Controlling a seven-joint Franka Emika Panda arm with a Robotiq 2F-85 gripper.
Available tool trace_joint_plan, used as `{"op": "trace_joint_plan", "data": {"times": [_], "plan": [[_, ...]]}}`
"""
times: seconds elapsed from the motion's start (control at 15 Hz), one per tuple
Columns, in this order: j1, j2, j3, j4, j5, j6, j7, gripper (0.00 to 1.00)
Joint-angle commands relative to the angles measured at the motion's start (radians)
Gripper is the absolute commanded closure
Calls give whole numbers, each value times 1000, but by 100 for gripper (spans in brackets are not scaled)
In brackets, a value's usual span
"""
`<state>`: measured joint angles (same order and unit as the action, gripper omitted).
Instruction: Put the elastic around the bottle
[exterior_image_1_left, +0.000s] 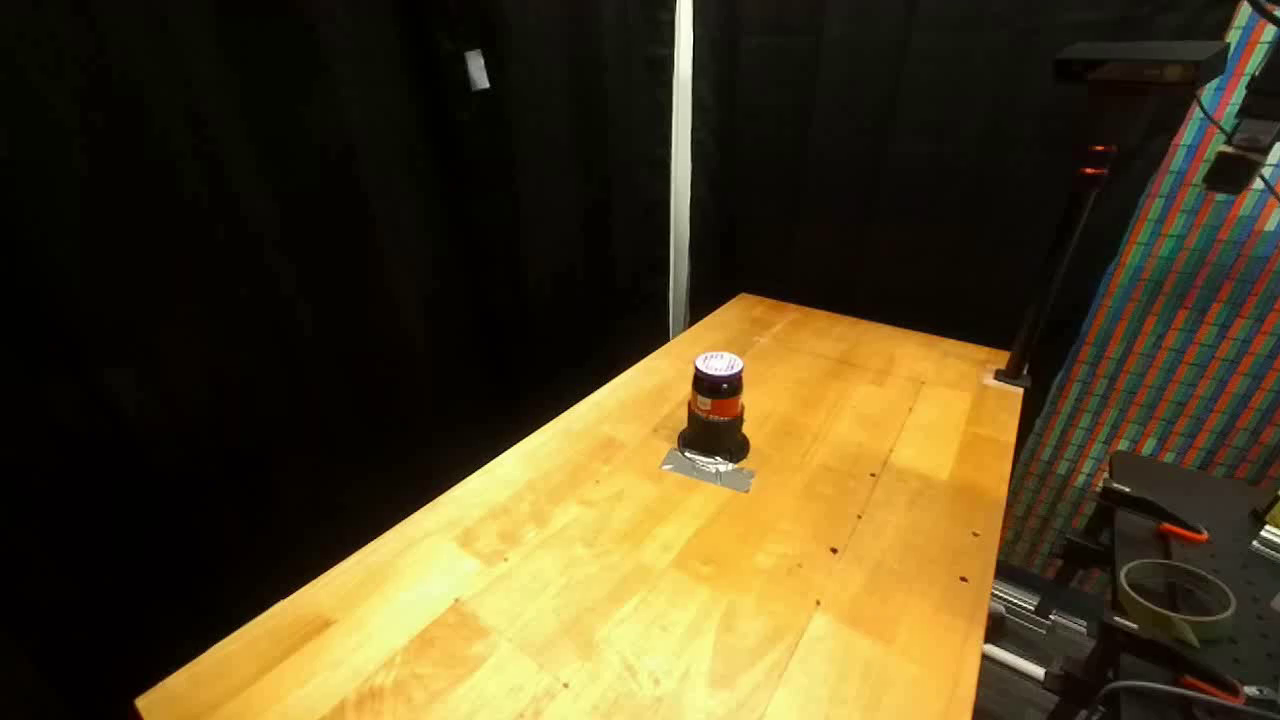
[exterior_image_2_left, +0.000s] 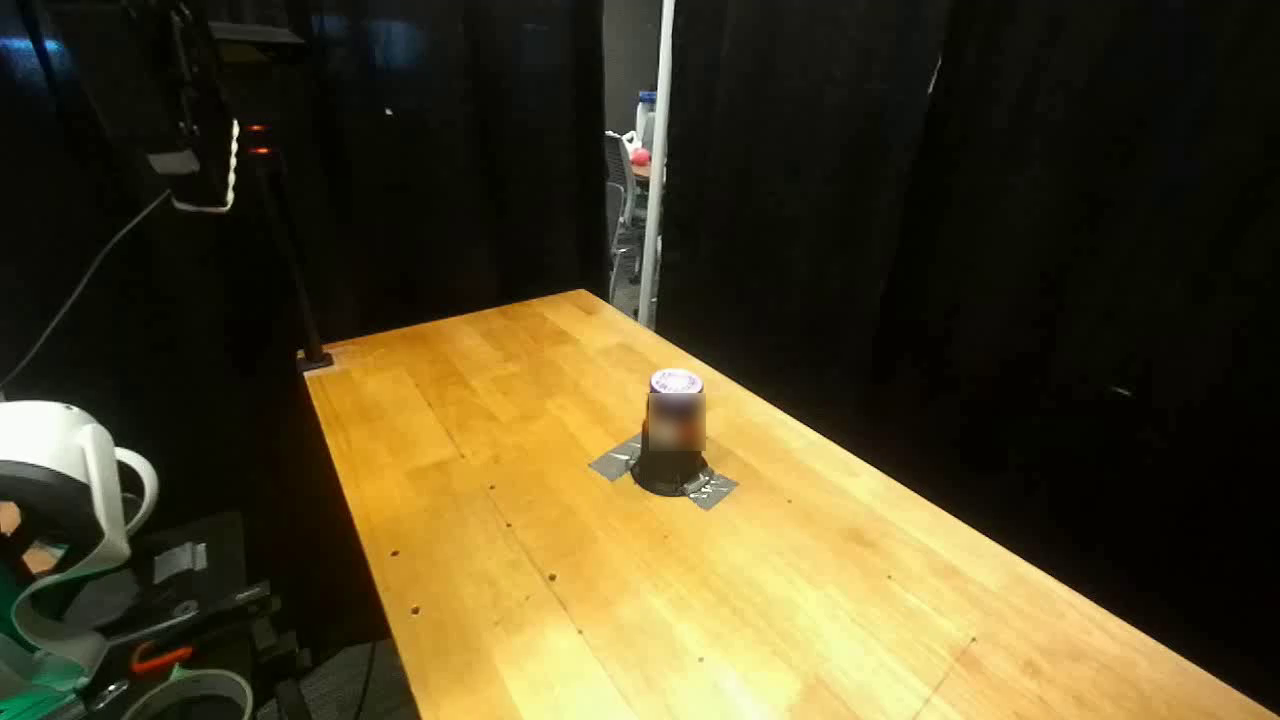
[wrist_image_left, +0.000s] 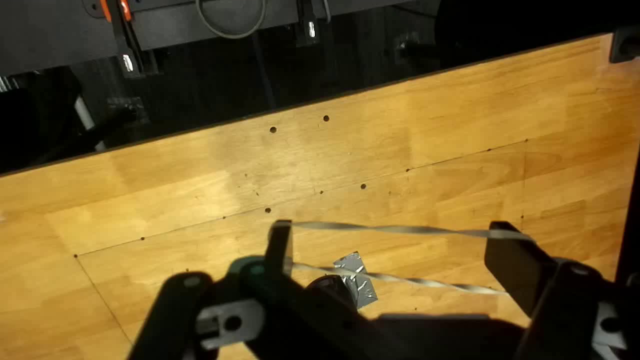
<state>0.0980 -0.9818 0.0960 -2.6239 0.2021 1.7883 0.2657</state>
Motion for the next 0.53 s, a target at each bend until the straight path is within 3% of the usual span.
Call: {"op": "trace_joint_plan", "data": {"times": [0.0,0.47], "plan": [[-23,-1,15,7,14,-5,-15,0],[-24,-6,15,19,15,-5,-16,0]]}}
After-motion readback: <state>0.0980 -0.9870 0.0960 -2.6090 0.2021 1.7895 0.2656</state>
